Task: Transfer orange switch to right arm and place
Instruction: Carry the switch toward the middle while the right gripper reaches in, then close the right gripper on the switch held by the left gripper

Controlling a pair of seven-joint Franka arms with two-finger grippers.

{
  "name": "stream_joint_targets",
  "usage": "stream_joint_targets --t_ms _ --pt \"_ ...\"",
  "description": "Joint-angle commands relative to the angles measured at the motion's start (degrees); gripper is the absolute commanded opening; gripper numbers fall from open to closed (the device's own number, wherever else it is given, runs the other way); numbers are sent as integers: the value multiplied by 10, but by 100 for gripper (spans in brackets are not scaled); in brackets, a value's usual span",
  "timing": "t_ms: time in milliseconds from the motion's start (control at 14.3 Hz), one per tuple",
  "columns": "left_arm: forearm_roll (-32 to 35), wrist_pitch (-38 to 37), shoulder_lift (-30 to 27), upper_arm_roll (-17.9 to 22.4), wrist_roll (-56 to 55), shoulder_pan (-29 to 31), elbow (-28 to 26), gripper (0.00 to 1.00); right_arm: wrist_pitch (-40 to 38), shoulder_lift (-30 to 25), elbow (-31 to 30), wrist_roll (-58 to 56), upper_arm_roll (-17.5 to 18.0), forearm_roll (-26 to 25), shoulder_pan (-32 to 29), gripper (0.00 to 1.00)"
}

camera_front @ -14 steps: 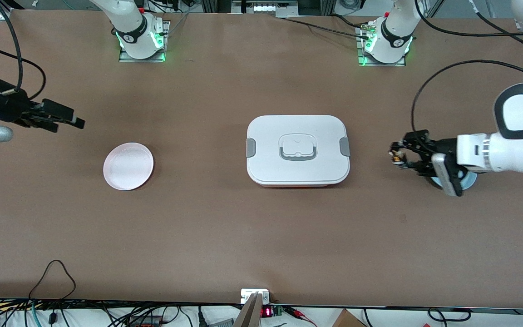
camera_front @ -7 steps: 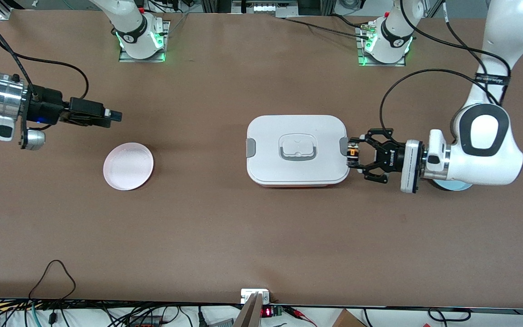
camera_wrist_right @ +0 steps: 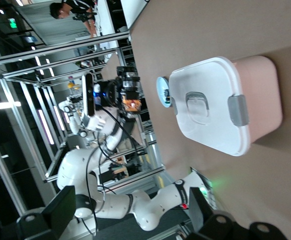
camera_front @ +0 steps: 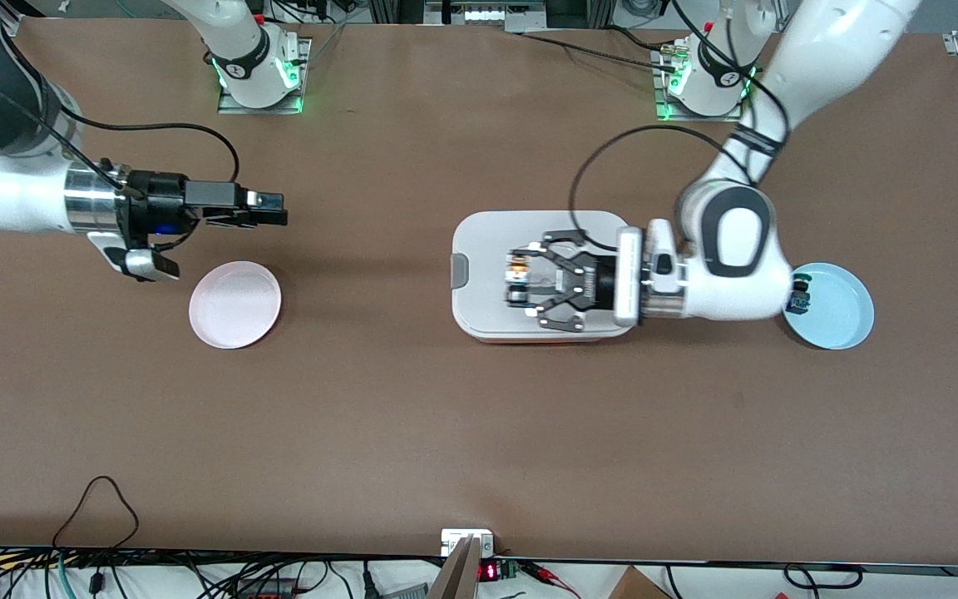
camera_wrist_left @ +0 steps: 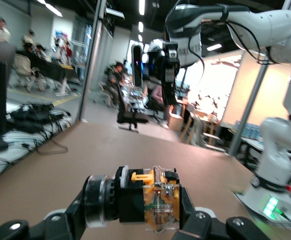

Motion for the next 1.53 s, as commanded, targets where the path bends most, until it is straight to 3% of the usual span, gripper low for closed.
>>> stream_joint_targets --t_ms 0,209,419,698,1047,1465 --pt "-111 66 3 4 89 -56 7 2 -1 24 -5 -17 -2 53 12 100" --pt "-216 137 8 5 170 -114 9 2 -15 42 -13 -53 -2 78 18 100" --pt "-272 160 13 5 216 -143 10 2 -70 77 -33 -144 -2 125 27 100" --pt "-295 161 16 5 220 -163 12 1 -73 102 -26 -170 -2 131 43 100" --pt "-296 161 17 5 221 -165 11 1 -80 130 -19 -215 -3 218 78 100" --pt "-296 161 17 5 221 -166 12 2 -74 154 -5 -255 -3 217 85 100"
